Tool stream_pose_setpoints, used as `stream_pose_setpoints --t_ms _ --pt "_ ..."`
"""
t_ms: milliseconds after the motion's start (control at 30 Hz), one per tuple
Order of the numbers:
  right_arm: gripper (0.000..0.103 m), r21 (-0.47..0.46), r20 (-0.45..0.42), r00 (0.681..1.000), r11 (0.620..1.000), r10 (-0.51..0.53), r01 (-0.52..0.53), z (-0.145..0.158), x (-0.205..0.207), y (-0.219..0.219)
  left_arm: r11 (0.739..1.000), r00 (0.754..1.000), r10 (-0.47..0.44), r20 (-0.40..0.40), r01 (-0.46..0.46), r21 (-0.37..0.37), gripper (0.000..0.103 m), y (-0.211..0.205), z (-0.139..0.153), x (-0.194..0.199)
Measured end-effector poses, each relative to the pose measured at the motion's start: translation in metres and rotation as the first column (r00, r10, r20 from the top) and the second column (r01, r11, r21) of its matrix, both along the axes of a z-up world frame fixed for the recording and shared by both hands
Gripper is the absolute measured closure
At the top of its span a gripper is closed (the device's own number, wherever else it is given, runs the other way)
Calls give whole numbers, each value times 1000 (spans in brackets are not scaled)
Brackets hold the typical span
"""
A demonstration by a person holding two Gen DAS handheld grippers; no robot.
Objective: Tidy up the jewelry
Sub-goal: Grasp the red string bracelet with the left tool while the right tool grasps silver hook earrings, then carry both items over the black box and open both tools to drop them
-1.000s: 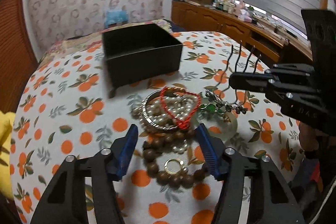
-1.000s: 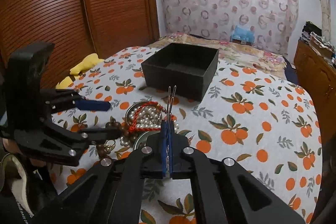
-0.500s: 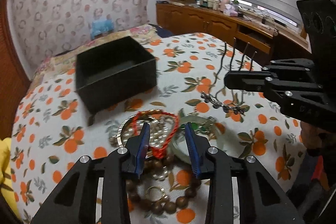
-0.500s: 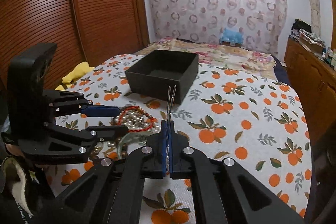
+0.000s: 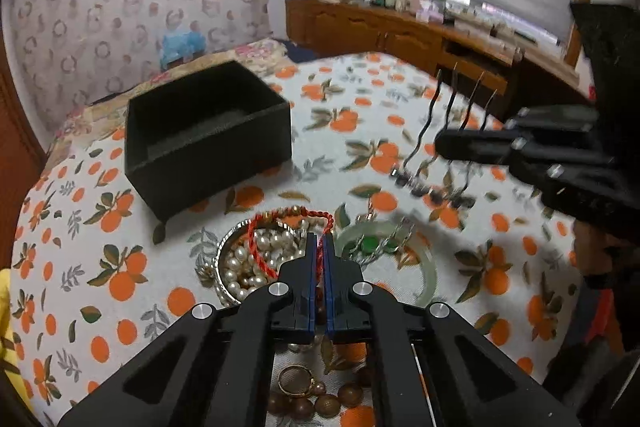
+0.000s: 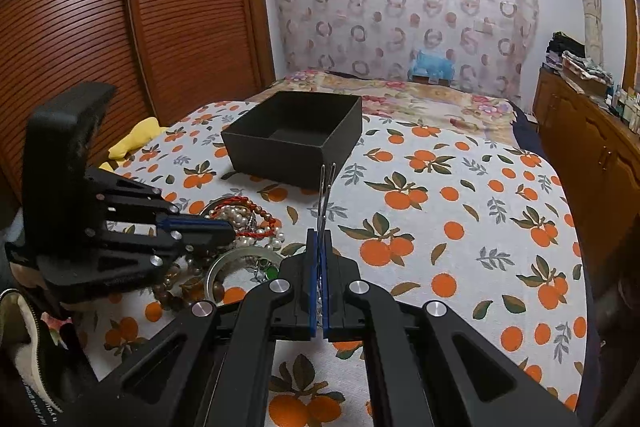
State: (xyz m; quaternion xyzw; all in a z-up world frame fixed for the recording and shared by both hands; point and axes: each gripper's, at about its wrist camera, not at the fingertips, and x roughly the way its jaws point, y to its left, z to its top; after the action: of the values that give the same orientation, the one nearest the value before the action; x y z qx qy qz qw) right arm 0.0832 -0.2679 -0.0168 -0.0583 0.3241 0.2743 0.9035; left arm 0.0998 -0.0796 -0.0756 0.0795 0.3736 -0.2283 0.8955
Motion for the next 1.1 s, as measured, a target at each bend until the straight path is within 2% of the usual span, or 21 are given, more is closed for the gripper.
stream_pose_setpoints --t_ms 300,700,867,1100 --pt "101 -13 39 999 1000 24 -24 19 20 13 995 996 52 76 -45 -86 101 26 38 3" --pt "101 14 92 991 995 100 -102 60 87 63 985 978 146 148 -130 -116 101 64 74 25" --pt "101 -33 78 990 993 116 -113 53 123 90 980 970 183 161 -167 -109 101 78 81 37" --pt "101 -124 78 995 991 64 -54 33 162 110 973 962 221 158 -207 -102 101 91 79 51"
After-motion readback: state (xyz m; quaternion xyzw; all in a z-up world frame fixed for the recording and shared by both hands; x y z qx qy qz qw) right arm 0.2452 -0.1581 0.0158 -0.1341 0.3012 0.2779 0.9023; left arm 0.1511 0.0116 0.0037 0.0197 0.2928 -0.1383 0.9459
